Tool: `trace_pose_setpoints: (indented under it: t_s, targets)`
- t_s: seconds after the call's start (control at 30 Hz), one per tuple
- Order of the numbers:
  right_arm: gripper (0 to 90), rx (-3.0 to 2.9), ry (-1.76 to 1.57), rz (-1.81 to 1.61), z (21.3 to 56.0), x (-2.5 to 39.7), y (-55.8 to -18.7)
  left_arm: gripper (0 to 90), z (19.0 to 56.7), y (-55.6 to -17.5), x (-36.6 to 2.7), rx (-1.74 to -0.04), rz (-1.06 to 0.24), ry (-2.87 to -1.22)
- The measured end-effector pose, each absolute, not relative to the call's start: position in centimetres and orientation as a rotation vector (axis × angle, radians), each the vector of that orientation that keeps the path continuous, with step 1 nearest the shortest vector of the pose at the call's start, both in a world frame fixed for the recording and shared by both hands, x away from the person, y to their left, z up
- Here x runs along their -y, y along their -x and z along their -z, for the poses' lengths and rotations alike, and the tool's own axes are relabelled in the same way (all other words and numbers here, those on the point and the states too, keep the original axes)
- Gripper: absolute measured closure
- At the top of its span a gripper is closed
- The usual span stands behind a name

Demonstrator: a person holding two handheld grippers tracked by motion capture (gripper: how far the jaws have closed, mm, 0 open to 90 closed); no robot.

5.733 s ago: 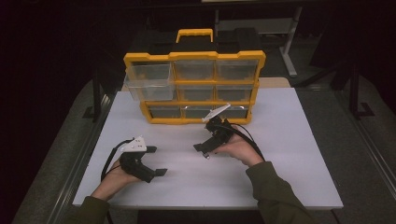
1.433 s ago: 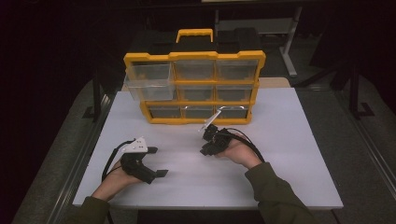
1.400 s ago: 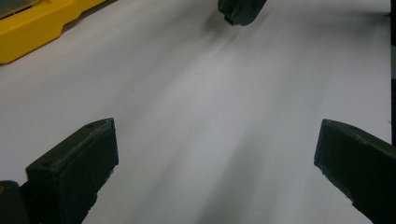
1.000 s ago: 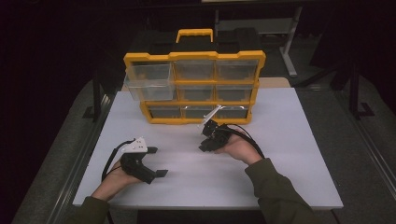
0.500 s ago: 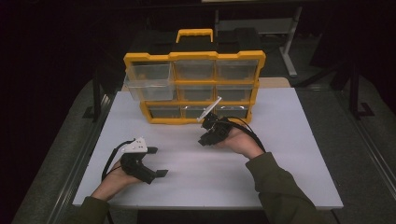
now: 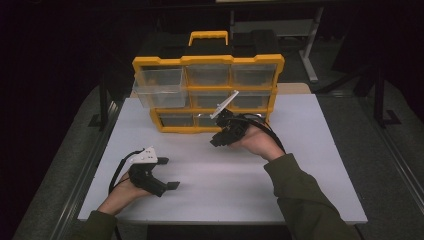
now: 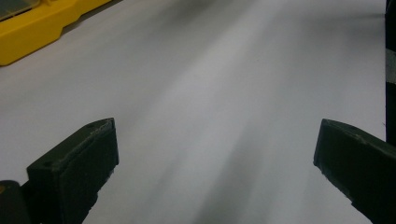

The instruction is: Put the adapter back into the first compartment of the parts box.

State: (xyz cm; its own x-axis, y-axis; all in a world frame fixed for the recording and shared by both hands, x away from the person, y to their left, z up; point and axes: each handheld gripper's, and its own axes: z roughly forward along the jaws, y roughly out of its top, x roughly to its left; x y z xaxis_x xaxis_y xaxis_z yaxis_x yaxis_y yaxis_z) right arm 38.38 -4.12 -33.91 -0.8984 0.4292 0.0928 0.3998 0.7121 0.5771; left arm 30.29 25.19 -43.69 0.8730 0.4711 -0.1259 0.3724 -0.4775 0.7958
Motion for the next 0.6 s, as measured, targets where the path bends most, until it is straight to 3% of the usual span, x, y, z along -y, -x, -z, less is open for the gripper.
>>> trace_pose_setpoints:
  t_s: [0.6]
  targets:
    - [75.3,-2.844,-0.640,-0.980,29.6,3.2,-39.1,0.0,43.7,-30.3,-25.2,-0.607,-0.134,-2.118]
